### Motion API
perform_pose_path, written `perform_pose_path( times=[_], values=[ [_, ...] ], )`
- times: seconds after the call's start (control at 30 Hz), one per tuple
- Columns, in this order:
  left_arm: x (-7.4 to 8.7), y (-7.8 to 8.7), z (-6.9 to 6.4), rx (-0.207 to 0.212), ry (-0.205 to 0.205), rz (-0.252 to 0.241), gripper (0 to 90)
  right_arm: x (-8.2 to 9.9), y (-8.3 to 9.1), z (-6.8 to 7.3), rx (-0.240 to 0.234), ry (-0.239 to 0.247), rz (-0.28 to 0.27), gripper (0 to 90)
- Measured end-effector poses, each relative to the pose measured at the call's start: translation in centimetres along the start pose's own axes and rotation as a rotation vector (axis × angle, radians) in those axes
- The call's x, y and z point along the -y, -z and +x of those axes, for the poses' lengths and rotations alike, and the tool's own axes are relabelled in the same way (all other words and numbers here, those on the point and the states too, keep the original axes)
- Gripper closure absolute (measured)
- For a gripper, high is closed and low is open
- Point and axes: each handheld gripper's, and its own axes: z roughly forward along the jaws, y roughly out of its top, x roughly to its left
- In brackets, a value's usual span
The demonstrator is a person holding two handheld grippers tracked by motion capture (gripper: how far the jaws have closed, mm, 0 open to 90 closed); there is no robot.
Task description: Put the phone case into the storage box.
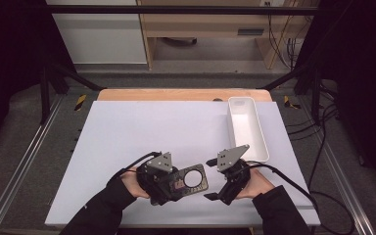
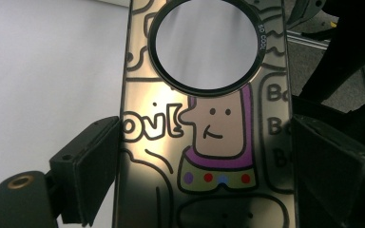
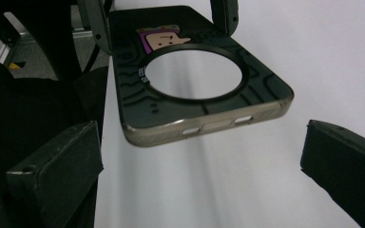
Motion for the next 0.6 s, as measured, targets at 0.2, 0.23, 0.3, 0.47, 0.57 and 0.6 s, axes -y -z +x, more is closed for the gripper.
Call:
perform_pose_path(
  times=[0.2, 0.23, 0.3, 0.47, 0.57, 0.6],
  values=[
    [-0.2, -0.37, -0.2, 0.017, -0.016, 0.003, 11.6, -0.13, -0.48, 0.17, -0.022, 0.005, -0.006, 0.2],
    [-0.24, -0.45, -0.25, 0.022, -0.016, 0.006, 11.6, -0.16, -0.52, 0.17, -0.026, 0.006, -0.009, 0.2],
    [-0.33, -0.59, -0.35, 0.026, -0.026, 0.007, 11.6, -0.24, -0.61, 0.21, -0.031, 0.012, -0.009, 0.2],
    [-0.62, -0.7, -0.54, 0.039, -0.045, 0.01, 11.6, -0.29, -0.81, 0.37, -0.05, 0.009, -0.002, 0.2],
    [-0.8, -0.77, -0.66, 0.045, -0.053, 0.008, 11.6, -0.26, -0.98, 0.4, -0.059, 0.012, 0.004, 0.3],
    [-0.85, -0.8, -0.7, 0.048, -0.054, 0.008, 11.5, -0.24, -1.01, 0.4, -0.061, 0.011, 0.005, 0.4]
  ],
)
